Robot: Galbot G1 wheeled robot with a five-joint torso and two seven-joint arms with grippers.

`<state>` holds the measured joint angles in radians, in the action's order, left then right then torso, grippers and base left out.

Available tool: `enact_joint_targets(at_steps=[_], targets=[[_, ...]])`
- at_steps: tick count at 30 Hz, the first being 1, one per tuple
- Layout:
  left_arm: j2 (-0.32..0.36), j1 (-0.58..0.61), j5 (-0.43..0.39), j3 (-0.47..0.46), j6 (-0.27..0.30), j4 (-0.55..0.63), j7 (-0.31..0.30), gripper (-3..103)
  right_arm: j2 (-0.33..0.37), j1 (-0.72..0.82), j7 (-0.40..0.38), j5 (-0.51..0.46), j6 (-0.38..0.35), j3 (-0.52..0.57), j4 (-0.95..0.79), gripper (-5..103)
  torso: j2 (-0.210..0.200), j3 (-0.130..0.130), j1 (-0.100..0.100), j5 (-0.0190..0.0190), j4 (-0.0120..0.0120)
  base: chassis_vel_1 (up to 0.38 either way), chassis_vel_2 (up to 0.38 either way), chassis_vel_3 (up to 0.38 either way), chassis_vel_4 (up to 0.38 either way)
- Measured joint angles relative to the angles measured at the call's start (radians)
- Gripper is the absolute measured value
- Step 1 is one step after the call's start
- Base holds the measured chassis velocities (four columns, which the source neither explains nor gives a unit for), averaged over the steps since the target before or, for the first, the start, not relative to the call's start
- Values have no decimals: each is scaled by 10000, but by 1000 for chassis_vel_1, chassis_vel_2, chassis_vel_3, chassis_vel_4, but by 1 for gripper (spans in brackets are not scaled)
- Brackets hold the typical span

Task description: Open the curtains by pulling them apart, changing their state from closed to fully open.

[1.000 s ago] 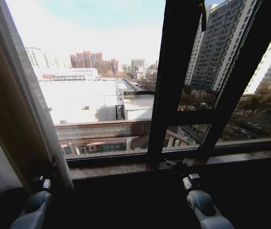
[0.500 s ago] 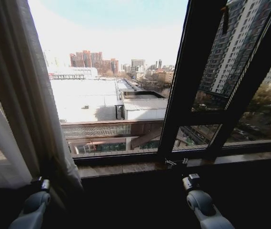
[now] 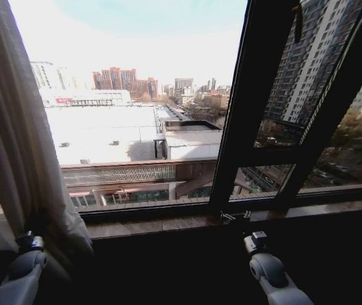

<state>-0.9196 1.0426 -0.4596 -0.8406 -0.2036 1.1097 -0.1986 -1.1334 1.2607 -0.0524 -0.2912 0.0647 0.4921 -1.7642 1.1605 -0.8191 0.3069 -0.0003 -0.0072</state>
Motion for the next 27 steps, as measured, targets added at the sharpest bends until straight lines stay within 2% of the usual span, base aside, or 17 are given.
enact_joint_targets(at_steps=[6, 10, 13, 18, 24, 26, 27], targets=[[820, -376, 235, -1056, 46, -1726, -398, 0, 0, 0, -2, 0, 0, 0, 0, 100, 0, 0, 1, 0, -2, 0, 0, 0, 0], [1357, -517, 439, -1536, 166, -2460, -873, 0, 0, 0, -1, 0, 0, 0, 0, 100, 0, 0, 0, -4, 3, 0, 0, 0, 0], [1516, -499, 555, -1618, 171, -2568, -954, 0, 0, 0, -1, 0, 0, 0, 0, 100, 0, 0, 1, -2, 5, 0, 0, 0, 0], [1446, -443, 612, -1554, 269, -2190, -1077, 0, 0, 0, -1, 0, 0, 0, 0, 100, 0, 0, 1, 5, -6, 0, 0, 0, 0], [1070, -190, 521, -1322, 499, -1294, -1080, -1, 0, 0, -1, 0, 0, 0, 0, 100, 0, 0, 1, 2, -3, 0, 0, 0, 0], [740, 51, 511, -1239, 722, -599, -937, 10, 0, 0, -1, 0, 0, 0, 0, 100, 0, 0, 1, 3, -3, 0, 0, 0, 0], [612, 122, 524, -1215, 777, -393, -925, 10, 0, 0, -1, 0, 0, 0, 0, 100, 0, 0, 1, 4, -4, 0, 0, 0, 0]])
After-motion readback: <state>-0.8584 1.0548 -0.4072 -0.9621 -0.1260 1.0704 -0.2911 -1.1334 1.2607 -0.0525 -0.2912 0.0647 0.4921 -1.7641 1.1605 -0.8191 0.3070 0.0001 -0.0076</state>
